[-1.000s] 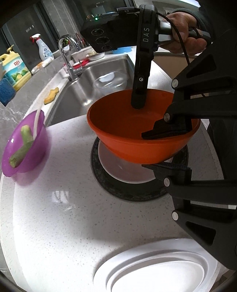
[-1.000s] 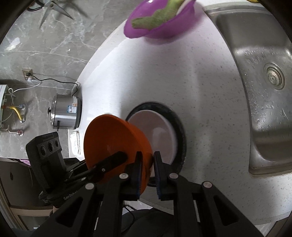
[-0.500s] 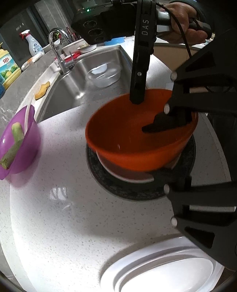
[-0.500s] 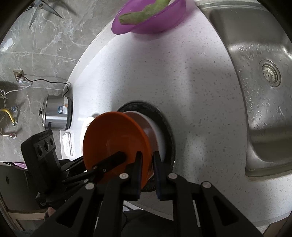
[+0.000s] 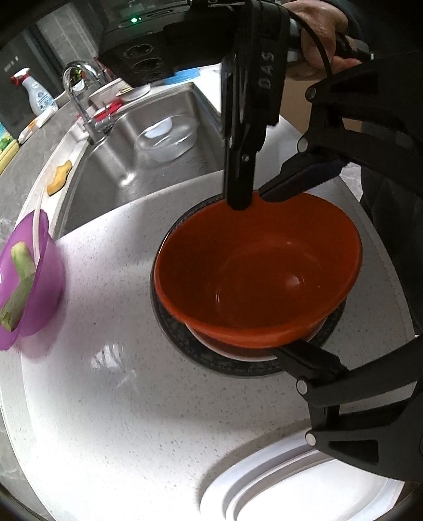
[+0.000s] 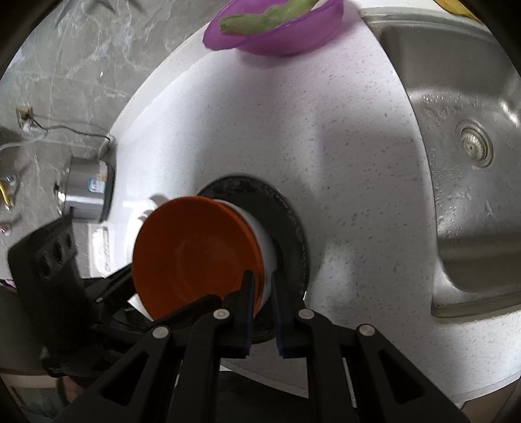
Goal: Organize plates and bowls
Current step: 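Lower the orange bowl into the white bowl with both tools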
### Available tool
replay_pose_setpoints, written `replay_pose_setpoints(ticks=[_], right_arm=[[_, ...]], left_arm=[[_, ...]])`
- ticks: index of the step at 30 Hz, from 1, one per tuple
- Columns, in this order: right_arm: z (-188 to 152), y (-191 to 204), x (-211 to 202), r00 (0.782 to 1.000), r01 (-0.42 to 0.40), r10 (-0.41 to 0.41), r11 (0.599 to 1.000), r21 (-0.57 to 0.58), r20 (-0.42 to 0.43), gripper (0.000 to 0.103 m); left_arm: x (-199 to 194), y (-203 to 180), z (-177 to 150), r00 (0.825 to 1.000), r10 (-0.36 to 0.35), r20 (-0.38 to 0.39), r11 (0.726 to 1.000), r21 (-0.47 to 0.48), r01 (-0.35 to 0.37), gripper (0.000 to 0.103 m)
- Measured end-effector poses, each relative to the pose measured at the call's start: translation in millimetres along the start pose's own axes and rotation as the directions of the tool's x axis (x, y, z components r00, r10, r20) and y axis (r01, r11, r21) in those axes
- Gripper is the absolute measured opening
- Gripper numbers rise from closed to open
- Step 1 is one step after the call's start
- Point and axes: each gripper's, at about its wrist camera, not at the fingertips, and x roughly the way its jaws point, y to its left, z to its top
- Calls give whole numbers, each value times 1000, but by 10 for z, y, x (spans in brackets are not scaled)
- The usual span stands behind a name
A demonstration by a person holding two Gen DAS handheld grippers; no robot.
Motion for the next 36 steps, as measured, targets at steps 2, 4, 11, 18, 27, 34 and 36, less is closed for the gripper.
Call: replay_pose_setpoints(ticks=[2, 4, 11, 18, 27, 34, 36], right_arm=[[0, 93, -1, 999, 52, -52, 998, -36, 17, 16], [15, 131, 16, 996, 83, -82, 995, -59, 20, 18], [66, 134, 133, 992, 122, -123, 990, -74, -17, 24], [39, 71, -117, 991, 122, -120, 992, -29, 63, 25], [45, 66, 46, 992, 122, -122, 992, -30, 14, 28], [9, 151, -76, 992, 113, -111, 992, -48, 54, 28], [-6, 140, -62, 993, 111, -109, 993, -46, 49, 28]], left_arm=[[-4, 6, -4, 1000, -2, -2, 1000, 7, 2, 81], [-12, 17, -15, 1000, -9, -2, 1000, 11, 9, 81], [-58, 65, -40, 999, -38, 7, 999, 10, 38, 81], [-98, 110, -79, 999, -43, 14, 999, 7, 43, 81], [-124, 109, -98, 999, -32, 14, 999, 9, 32, 81], [-115, 113, -117, 1000, -25, 16, 1000, -8, 25, 81], [-114, 110, -117, 1000, -24, 16, 1000, -10, 24, 81]])
